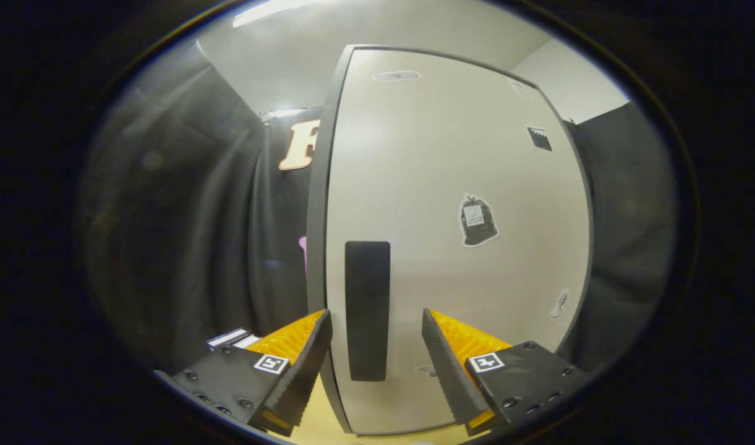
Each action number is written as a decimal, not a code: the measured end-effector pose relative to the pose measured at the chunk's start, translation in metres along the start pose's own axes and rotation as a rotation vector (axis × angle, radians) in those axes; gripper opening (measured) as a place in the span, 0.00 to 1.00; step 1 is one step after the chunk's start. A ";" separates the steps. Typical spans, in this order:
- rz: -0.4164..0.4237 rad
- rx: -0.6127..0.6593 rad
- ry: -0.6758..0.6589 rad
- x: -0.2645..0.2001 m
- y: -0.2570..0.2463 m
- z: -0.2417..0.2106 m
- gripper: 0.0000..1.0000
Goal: Open the shoe cabinet door, grab the shoes and put them into the shoe cabinet, then close the shoe cabinet door.
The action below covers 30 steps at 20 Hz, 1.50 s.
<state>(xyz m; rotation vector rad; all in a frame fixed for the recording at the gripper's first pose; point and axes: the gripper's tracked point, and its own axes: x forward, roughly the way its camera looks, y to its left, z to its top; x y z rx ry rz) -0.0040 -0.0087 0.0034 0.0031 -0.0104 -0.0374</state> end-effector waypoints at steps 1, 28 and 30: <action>-0.004 -0.001 -0.001 0.000 -0.001 0.001 0.08; 0.038 0.002 0.026 0.014 0.010 -0.017 0.08; 0.031 -0.003 0.040 0.010 0.009 -0.018 0.08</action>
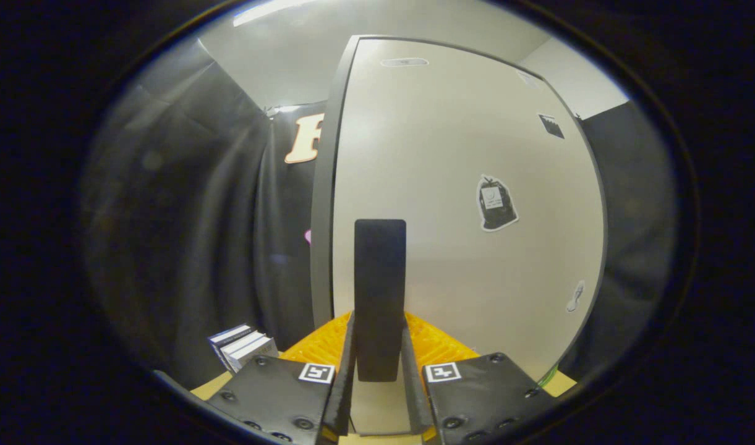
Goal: Open the shoe cabinet door, grab the shoes and put them into the shoe cabinet, then close the shoe cabinet door.
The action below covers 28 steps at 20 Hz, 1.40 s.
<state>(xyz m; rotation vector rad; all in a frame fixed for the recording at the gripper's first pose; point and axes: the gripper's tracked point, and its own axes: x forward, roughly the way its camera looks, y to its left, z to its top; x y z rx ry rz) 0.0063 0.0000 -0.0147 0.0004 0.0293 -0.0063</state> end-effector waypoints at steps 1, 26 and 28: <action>-0.002 0.005 0.000 0.001 0.001 0.000 0.08; -0.227 -0.022 0.052 -0.068 -0.027 0.003 0.07; -0.204 -0.017 0.056 -0.076 -0.028 0.003 0.06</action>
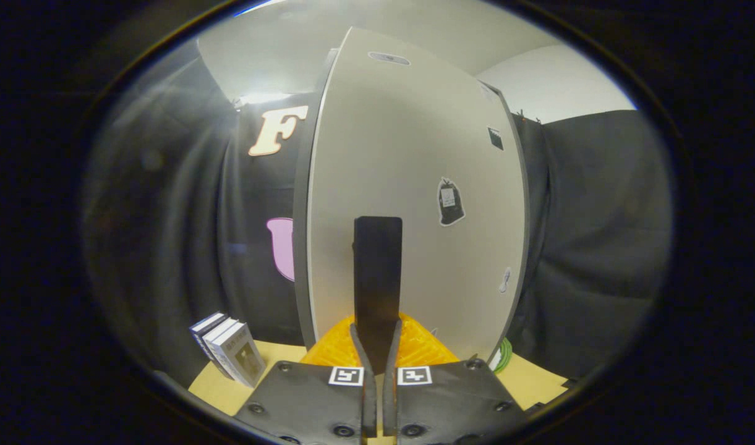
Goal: Open the shoe cabinet door, grab the shoes and put them into the shoe cabinet, then close the shoe cabinet door.
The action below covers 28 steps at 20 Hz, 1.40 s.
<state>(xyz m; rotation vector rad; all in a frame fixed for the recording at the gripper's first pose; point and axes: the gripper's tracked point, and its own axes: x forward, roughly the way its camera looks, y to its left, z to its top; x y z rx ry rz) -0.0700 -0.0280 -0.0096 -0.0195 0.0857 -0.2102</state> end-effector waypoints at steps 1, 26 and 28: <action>0.016 -0.001 0.004 -0.002 -0.002 -0.001 0.06; -0.003 -0.066 -0.011 -0.104 -0.193 0.001 0.03; -0.038 -0.071 -0.012 -0.105 -0.211 0.002 0.03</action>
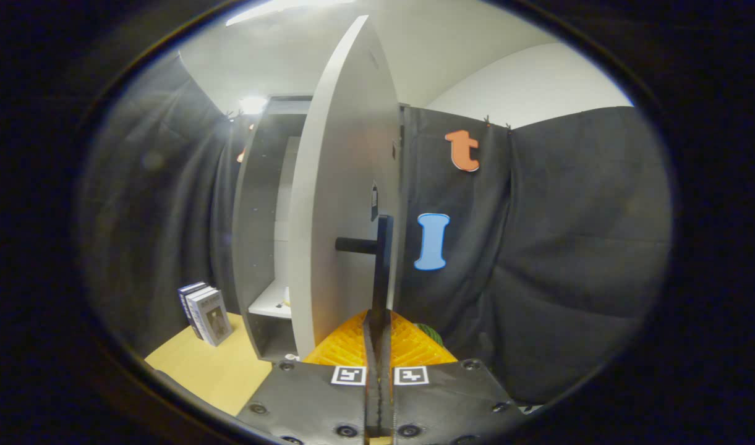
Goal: Open the shoe cabinet door, grab the shoes and put them into the shoe cabinet, then close the shoe cabinet door.
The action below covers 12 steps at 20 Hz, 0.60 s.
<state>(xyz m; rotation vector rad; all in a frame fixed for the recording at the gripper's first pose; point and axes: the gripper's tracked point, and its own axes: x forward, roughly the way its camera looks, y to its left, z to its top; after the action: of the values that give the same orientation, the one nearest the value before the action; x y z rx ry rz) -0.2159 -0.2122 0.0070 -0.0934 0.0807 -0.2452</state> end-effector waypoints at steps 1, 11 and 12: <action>-0.017 -0.006 0.003 0.000 -0.010 -0.001 0.03; -0.053 0.047 0.010 -0.005 -0.061 -0.002 0.02; -0.049 0.047 0.009 -0.007 -0.063 0.001 0.02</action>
<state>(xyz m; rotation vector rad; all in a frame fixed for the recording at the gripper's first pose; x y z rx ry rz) -0.2376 -0.2713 0.0149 -0.0475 0.0812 -0.2961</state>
